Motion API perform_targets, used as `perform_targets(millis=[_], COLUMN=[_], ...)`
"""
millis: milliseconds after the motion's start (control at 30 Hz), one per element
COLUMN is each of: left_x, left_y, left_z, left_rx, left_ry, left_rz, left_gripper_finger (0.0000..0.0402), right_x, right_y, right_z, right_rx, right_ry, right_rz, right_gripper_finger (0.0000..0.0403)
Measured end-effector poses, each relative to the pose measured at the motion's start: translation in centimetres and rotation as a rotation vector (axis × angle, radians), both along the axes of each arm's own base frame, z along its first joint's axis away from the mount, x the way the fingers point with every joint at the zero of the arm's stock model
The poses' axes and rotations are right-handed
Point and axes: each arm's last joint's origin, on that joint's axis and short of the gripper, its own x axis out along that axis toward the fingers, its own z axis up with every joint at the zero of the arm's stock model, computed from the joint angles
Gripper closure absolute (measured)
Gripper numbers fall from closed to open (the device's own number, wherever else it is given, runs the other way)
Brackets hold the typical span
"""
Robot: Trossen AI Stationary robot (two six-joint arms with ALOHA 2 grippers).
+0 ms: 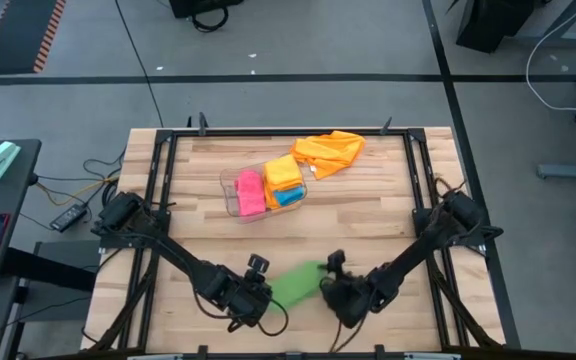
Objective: Fold microfiber towels
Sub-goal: Fold the green microfiber cloth
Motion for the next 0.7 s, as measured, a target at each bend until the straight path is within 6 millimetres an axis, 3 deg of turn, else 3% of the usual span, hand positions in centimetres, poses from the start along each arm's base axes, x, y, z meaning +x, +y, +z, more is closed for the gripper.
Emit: perform_targets(millis=[167,300,500,700], left_x=[0.8,1.1,0.8,0.9], left_y=[-0.5,-0.7,-0.5,0.0], left_z=[0.5,0.6,0.3,-2.0], left_rx=[-0.021,-0.020,-0.017,0.030], left_ry=[-0.082,-0.111,-0.073,0.001], left_rz=[-0.064,-0.095,-0.060,-0.052], left_gripper_finger=[0.0287,0.0281,0.0280,0.0290], right_x=[-0.3,-0.5,-1.1,-1.3], right_y=[-4.2,-6.6,-6.0,-3.6], right_z=[1.4,3.4,6.7,7.7], right_rx=[-0.171,-0.173,0.049,0.199], right_ry=[0.080,0.096,-0.019,-0.132], right_rz=[-0.118,-0.203,-0.209,-0.157], right_gripper_finger=[0.0122,0.0122,0.0126,0.0138])
